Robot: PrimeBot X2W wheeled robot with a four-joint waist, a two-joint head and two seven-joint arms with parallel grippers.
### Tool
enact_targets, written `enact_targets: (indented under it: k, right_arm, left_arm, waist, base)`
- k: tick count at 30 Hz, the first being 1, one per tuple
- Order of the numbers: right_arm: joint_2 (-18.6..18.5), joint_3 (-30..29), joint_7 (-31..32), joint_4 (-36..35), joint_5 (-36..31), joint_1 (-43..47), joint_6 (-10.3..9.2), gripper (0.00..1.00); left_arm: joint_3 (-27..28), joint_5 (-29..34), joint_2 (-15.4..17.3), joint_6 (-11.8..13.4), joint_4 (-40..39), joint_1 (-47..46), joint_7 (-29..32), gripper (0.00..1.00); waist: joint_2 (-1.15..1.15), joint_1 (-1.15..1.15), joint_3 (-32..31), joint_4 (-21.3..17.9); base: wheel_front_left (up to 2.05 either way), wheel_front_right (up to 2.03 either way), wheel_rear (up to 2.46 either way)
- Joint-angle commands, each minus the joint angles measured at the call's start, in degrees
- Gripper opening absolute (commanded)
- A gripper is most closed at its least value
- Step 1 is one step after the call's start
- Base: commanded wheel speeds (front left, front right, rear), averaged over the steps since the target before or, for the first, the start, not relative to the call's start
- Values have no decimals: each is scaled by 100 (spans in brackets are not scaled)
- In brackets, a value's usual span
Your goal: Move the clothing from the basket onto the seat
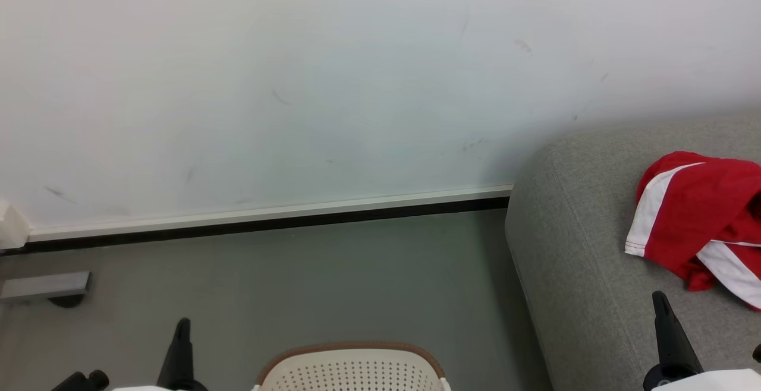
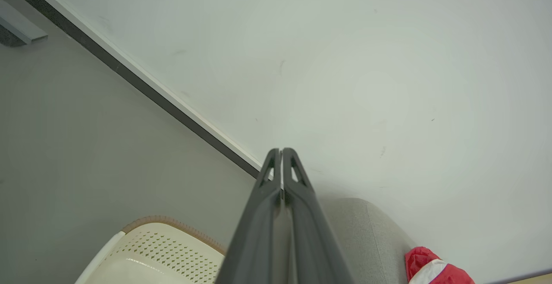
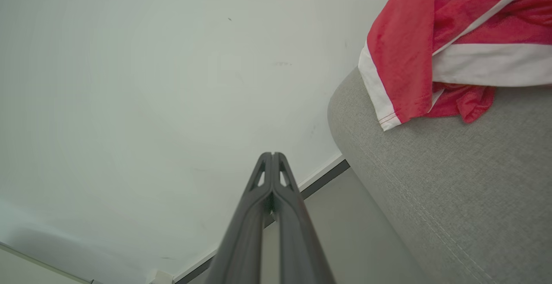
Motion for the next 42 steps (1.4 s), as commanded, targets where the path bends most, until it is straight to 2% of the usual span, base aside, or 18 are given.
enact_targets:
  k: [1,42]
  right_arm:
    - [-16,-62,41,-47,165,-170,-5,0]
    - [226,-590,686,45,2172,-298,-9,0]
  left_arm:
    - [32,-223,40,-28,-94,-133,52,0]
    - [91,-2646,48,-186,-171,-321,696,0]
  waist:
    - [0,0,3,7]
    - [0,0,73,185]
  base:
    - [0,0,0]
    - [0,0,0]
